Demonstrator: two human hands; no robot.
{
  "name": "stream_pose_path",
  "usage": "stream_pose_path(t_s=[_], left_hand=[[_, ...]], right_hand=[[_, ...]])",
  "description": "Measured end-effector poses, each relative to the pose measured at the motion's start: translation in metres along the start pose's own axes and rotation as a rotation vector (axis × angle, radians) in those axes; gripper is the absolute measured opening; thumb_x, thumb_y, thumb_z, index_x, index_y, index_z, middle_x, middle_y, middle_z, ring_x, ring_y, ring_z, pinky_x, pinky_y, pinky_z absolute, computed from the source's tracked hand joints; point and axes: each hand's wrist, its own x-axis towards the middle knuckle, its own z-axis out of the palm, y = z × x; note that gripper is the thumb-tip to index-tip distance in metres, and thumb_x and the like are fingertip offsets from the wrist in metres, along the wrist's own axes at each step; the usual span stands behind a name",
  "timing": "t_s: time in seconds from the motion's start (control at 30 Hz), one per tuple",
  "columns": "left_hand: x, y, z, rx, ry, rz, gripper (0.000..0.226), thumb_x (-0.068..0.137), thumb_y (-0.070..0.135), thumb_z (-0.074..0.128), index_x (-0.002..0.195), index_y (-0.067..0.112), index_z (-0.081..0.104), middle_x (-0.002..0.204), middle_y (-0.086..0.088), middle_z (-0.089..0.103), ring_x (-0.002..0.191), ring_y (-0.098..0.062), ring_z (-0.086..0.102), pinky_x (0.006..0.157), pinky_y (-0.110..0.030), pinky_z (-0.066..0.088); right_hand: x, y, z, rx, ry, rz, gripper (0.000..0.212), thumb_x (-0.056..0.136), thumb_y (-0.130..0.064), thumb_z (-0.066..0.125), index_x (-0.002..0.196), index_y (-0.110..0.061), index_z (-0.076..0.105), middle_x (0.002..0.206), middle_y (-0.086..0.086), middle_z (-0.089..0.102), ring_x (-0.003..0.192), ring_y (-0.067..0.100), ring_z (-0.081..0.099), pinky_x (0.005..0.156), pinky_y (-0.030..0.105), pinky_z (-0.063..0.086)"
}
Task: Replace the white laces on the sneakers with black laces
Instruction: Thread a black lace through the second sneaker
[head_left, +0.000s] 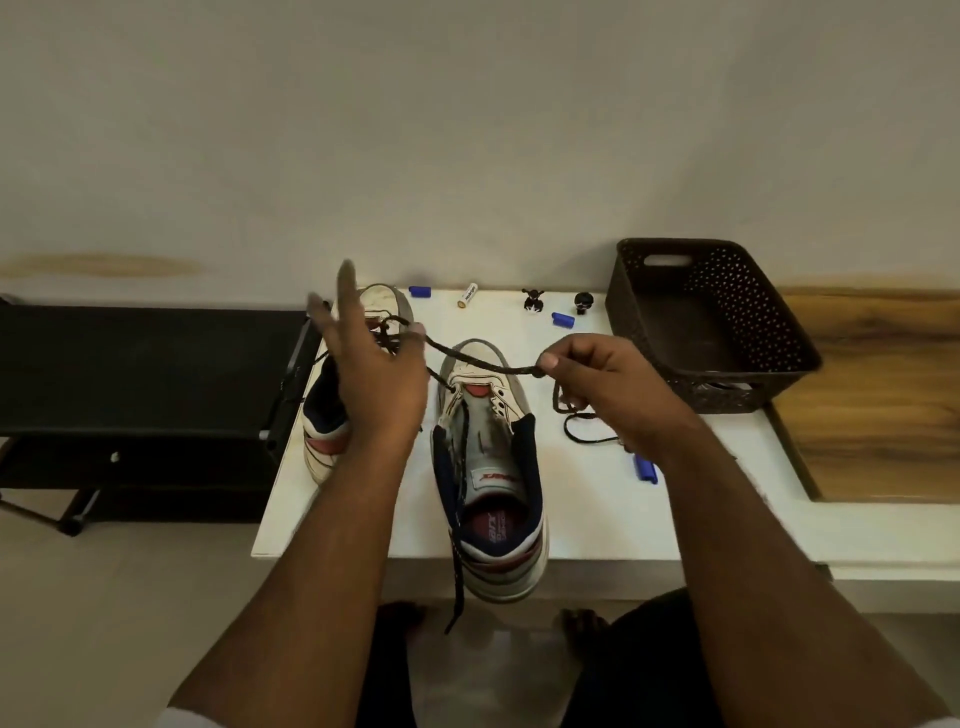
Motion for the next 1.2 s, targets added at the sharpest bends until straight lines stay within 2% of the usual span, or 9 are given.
stream_pose_path(t_s=[0.17,0.27,0.37,0.5,0.63,0.73,0.87,1.03,1.2], left_hand=[[-0.017,0.014,0.012,0.1,-0.658,-0.013,0.025,0.09,0.018,0.066,0.114,0.025,0.069,0.104,0.0,0.072,0.078,-0.012,0.069,0.071,-0.031,0.058],[-0.008,0.012,0.003,-0.11,-0.252,-0.199,0.012,0.092,0.01,0.061,0.091,0.018,0.07,0.074,-0.003,0.066,0.046,-0.009,0.055,0.046,-0.023,0.047],[0.017,0.005,-0.019,-0.294,0.21,-0.225,0.029,0.093,0.005,0.058,0.114,0.023,0.066,0.103,-0.002,0.064,0.056,-0.007,0.058,0.044,-0.023,0.049],[-0.005,0.02,-0.004,0.034,-0.336,0.047,0.078,0.086,-0.003,0.062,0.137,0.052,0.042,0.157,0.016,0.022,0.128,-0.029,0.051,0.076,-0.038,0.06],[-0.021,0.027,0.012,0.053,-0.596,-0.037,0.016,0.087,0.018,0.07,0.102,0.023,0.073,0.097,0.003,0.074,0.077,-0.019,0.069,0.064,-0.034,0.056],[0.001,0.01,-0.005,0.021,-0.246,-0.126,0.02,0.088,0.009,0.066,0.079,0.025,0.072,0.065,0.008,0.067,0.06,-0.008,0.062,0.061,-0.032,0.052],[0.027,-0.001,-0.038,0.14,0.406,0.054,0.031,0.09,0.011,0.063,0.118,0.024,0.065,0.119,0.004,0.062,0.106,-0.011,0.062,0.092,-0.033,0.054],[-0.018,0.032,0.007,0.031,-0.616,0.076,0.048,0.087,0.009,0.068,0.13,0.03,0.059,0.14,0.009,0.053,0.102,0.001,0.064,0.081,-0.032,0.058],[0.002,0.019,-0.01,0.017,-0.328,-0.039,0.021,0.087,0.008,0.068,0.08,0.027,0.073,0.072,0.005,0.071,0.064,-0.008,0.063,0.06,-0.02,0.048]], right_hand=[[0.01,-0.005,0.014,0.055,0.114,-0.111,0.015,0.09,-0.013,0.064,0.076,-0.016,0.068,0.059,-0.007,0.059,0.054,0.003,0.049,0.052,0.018,0.044],[0.006,0.0,0.003,-0.044,0.085,-0.053,0.01,0.086,-0.02,0.069,0.079,-0.012,0.07,0.07,0.003,0.064,0.056,0.004,0.05,0.055,0.023,0.046],[0.001,0.009,-0.014,-0.049,0.151,-0.016,0.016,0.087,-0.026,0.067,0.081,-0.013,0.072,0.069,0.004,0.057,0.06,0.012,0.046,0.055,0.029,0.043],[0.005,-0.001,-0.005,-0.015,0.157,-0.099,0.01,0.087,-0.018,0.068,0.081,-0.012,0.072,0.057,-0.014,0.06,0.051,0.0,0.049,0.053,0.013,0.039],[0.006,-0.006,0.004,-0.067,0.093,-0.143,0.013,0.085,-0.016,0.07,0.085,-0.003,0.073,0.057,-0.015,0.062,0.051,-0.003,0.052,0.051,0.009,0.038],[0.002,0.001,-0.01,-0.13,0.104,-0.068,0.007,0.083,-0.02,0.072,0.082,-0.013,0.073,0.066,-0.008,0.066,0.054,-0.002,0.054,0.052,0.011,0.042],[0.0,0.009,-0.024,-0.209,0.216,-0.093,0.014,0.084,-0.025,0.071,0.086,-0.011,0.073,0.082,0.016,0.068,0.069,0.025,0.057,0.065,0.035,0.051],[0.008,-0.008,0.005,-0.227,0.158,-0.252,0.006,0.083,-0.019,0.073,0.081,-0.014,0.073,0.069,-0.002,0.066,0.06,0.004,0.053,0.059,0.023,0.044],[0.004,0.001,-0.009,-0.287,0.144,-0.171,0.009,0.081,-0.021,0.075,0.084,-0.012,0.074,0.068,-0.005,0.066,0.057,-0.001,0.053,0.055,0.013,0.043]])
